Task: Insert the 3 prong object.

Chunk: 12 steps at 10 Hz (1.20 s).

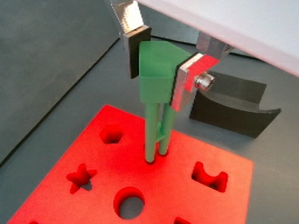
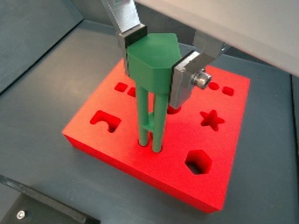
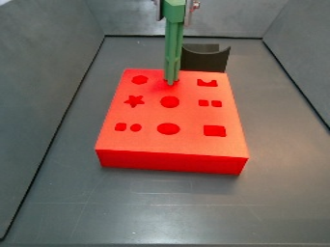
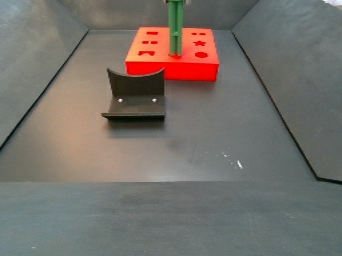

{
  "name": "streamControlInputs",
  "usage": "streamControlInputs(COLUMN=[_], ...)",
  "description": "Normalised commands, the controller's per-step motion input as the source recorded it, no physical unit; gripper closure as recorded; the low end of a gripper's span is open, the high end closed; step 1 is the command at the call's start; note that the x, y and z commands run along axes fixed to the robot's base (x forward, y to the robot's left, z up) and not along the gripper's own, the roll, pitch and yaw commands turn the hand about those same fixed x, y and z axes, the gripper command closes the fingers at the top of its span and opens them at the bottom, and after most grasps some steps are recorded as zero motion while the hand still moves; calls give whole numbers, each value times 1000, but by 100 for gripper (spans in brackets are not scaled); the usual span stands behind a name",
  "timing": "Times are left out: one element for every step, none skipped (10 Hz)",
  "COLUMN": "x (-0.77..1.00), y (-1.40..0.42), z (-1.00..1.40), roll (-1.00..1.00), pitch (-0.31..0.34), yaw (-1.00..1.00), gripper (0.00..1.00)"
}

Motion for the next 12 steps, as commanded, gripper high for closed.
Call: streamControlInputs(x=[134, 209, 89, 0, 0, 0, 0, 0, 0, 34, 111, 149], y=[0, 0, 0, 0, 0, 0, 0, -29, -40, -60, -23, -29], z=[-126, -157, -143, -109, -69, -89, 0, -6, -386, -560, -614, -560], roll=[0, 0, 0, 0, -11, 0, 0, 27, 86, 94, 81, 71], pitch=[-36, -20, -39, -51, -57, -31, 0, -11, -153, -183, -150, -116], yaw=[40, 49, 103, 154, 146, 71, 14, 0, 0, 0, -3, -11], gripper=[100, 100, 100, 100, 100, 100, 100, 100, 100, 100, 100, 100])
